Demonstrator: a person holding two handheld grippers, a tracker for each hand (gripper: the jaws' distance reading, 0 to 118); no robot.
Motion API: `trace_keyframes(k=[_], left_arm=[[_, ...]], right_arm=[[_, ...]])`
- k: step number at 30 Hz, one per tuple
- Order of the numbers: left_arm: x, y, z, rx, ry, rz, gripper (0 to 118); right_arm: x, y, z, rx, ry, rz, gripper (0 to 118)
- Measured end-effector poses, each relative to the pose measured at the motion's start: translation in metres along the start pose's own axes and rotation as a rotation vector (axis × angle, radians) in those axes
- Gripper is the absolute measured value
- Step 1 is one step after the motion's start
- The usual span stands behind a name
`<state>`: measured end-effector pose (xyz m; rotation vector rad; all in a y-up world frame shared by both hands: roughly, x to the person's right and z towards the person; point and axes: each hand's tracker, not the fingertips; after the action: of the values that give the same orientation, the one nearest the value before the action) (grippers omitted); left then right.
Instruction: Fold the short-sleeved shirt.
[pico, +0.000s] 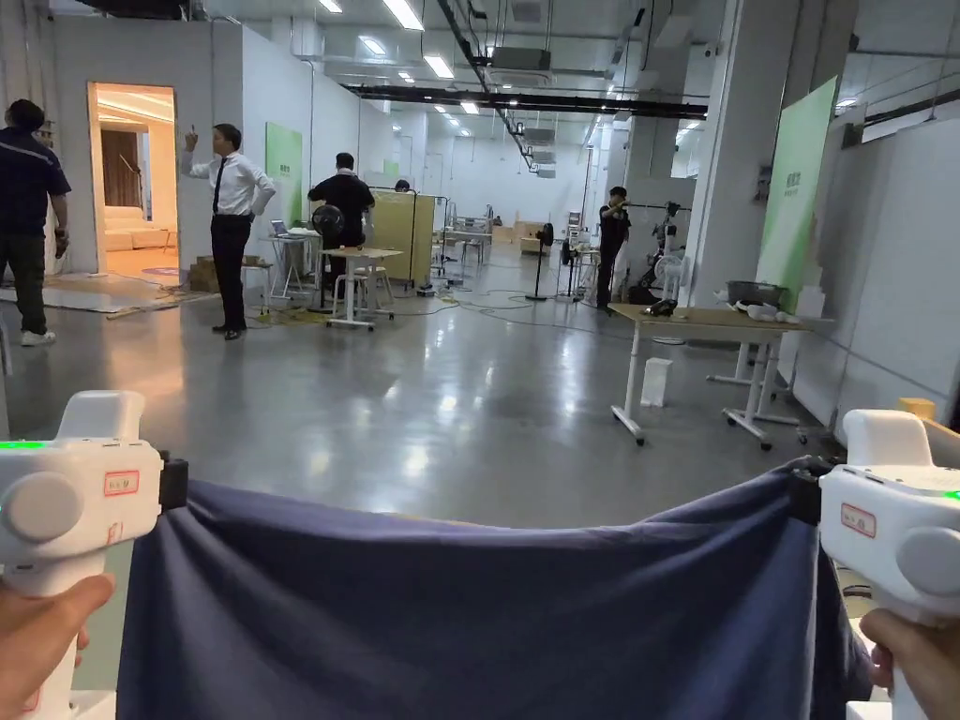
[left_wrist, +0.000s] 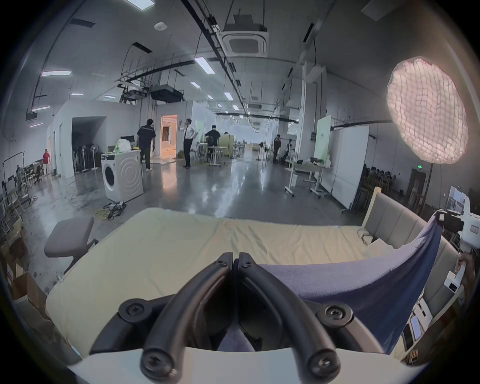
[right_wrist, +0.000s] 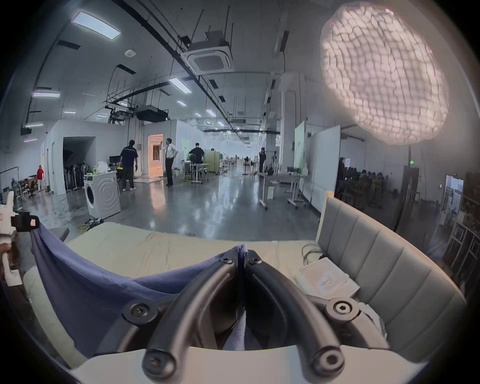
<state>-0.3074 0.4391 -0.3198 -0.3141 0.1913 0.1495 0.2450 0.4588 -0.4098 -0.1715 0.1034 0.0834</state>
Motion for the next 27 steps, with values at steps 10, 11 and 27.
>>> trace_keyframes(k=[10, 11, 27], left_arm=[[0.019, 0.078, -0.009, 0.075, -0.011, -0.013, 3], [0.022, 0.084, -0.013, 0.081, -0.005, -0.024, 3], [0.047, 0.175, -0.125, 0.114, 0.061, -0.077, 3]], right_arm=[[0.010, 0.072, 0.001, 0.080, -0.030, -0.009, 2], [0.008, 0.078, 0.000, 0.091, -0.035, -0.007, 2], [-0.008, 0.150, -0.128, 0.126, -0.106, 0.026, 2]])
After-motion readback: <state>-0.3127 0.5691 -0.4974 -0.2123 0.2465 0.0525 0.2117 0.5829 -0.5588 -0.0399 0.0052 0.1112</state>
